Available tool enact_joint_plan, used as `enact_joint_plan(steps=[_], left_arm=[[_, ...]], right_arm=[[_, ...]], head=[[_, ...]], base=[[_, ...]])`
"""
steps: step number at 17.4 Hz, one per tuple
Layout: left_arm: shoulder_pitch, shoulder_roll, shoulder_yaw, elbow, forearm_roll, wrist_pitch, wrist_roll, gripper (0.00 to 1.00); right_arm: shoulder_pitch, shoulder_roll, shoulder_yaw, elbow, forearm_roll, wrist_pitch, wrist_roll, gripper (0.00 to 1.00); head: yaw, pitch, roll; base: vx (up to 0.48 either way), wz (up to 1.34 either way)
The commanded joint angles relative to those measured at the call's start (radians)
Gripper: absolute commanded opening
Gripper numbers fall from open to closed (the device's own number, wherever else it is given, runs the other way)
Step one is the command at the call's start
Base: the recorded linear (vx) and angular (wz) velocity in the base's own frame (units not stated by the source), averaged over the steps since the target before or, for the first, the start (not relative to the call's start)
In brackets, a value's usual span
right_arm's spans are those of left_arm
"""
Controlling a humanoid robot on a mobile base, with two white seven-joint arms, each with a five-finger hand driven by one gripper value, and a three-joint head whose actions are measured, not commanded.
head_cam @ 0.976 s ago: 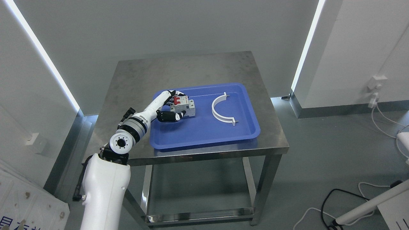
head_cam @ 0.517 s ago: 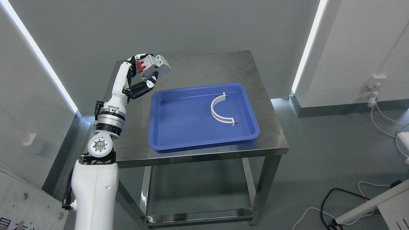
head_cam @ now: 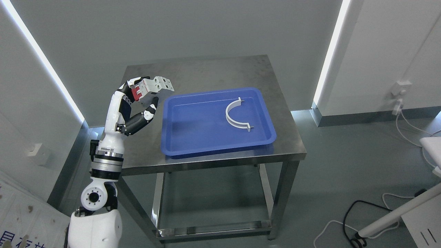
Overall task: Place circuit breaker on shelf
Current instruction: 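Hold the breaker in the left hand while turning toward the bin shelf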
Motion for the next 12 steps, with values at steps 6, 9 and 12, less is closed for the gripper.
enact_joint_plan(steps=[6, 9, 12], left_arm=[[0.137, 0.018, 0.011, -0.239, 0.036, -0.034, -0.015, 0.16], [0.137, 0.018, 0.018, -0.28, 0.039, 0.017, 0.008, 0.16], [0.137, 0.018, 0.019, -0.289, 0.041, 0.04, 0.026, 0.15]], right_arm=[[0.0, -0.017, 0.0, 0.0, 0.0, 0.007, -0.006, 1.0], [0.0, -0.017, 0.0, 0.0, 0.0, 0.007, -0.006, 1.0], [0.0, -0.017, 0.0, 0.0, 0.0, 0.007, -0.006, 1.0]], head=[[0.0, 0.0, 0.0], [0.0, 0.0, 0.0], [0.0, 0.0, 0.0]], base=[[-0.199, -0.02], [-0.229, -0.21], [-0.231, -0.16]])
